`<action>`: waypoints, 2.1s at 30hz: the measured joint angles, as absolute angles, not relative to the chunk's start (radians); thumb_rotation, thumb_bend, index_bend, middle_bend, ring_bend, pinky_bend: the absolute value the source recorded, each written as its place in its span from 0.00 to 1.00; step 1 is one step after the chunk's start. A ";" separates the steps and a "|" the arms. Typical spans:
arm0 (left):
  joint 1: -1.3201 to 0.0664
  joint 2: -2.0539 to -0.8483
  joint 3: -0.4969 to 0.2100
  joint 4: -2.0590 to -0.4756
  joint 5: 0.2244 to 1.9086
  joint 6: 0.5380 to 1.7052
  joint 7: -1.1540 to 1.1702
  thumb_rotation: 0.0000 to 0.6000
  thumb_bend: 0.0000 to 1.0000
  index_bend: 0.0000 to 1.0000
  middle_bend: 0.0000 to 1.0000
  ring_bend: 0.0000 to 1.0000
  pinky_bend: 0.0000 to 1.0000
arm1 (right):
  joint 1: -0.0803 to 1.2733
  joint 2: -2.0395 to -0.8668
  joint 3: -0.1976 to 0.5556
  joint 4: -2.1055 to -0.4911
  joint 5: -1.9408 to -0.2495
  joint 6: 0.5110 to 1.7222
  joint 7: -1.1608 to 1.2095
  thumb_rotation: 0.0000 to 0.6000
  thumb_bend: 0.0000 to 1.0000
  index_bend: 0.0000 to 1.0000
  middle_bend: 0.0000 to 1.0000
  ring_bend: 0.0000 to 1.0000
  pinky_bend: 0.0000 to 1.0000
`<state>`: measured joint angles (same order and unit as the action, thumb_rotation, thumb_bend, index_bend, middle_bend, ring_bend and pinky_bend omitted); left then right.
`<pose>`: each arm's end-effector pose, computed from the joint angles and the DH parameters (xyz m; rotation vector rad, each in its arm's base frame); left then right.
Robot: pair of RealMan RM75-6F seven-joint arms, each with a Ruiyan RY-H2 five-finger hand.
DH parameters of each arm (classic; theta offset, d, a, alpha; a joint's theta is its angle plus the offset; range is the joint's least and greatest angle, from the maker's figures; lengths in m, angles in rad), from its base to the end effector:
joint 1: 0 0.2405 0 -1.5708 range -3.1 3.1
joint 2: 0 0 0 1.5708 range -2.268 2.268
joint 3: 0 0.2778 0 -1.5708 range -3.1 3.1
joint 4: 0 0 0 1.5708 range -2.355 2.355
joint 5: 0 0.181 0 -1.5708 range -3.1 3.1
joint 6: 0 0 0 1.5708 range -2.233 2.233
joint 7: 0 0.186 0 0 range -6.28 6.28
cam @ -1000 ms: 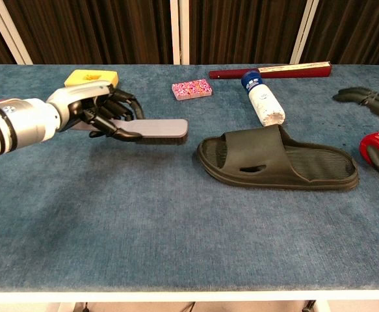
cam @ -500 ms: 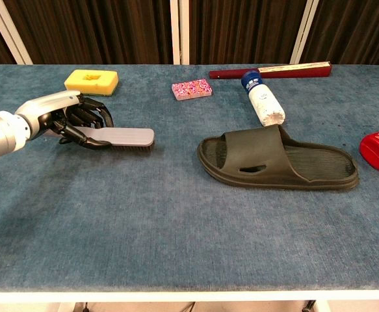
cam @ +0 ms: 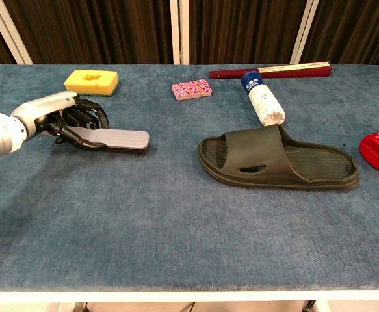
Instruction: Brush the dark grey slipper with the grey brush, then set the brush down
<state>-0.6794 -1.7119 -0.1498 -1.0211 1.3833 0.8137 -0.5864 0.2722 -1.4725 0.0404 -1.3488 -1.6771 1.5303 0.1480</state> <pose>-0.2239 0.3976 -0.0495 -1.6304 -1.5935 -1.1345 -0.2530 -0.2702 0.0902 1.5495 -0.8787 1.3300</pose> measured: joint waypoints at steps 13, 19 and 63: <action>-0.687 -1.708 -0.129 -1.005 1.388 0.806 -0.583 1.00 0.48 0.66 0.56 0.52 0.74 | 0.267 -1.476 0.042 -1.337 -1.670 1.532 0.152 1.00 0.54 0.00 0.00 0.00 0.00; -0.685 -1.708 -0.124 -1.004 1.377 0.806 -0.556 1.00 0.48 0.61 0.47 0.45 0.68 | 0.267 -1.479 0.042 -1.333 -1.667 1.528 0.155 1.00 0.54 0.00 0.00 0.00 0.00; -0.674 -1.675 -0.091 -1.060 1.405 0.852 -0.493 1.00 0.42 0.24 0.13 0.11 0.30 | 0.263 -1.476 0.046 -1.338 -1.662 1.527 0.139 1.00 0.55 0.00 0.00 0.00 0.00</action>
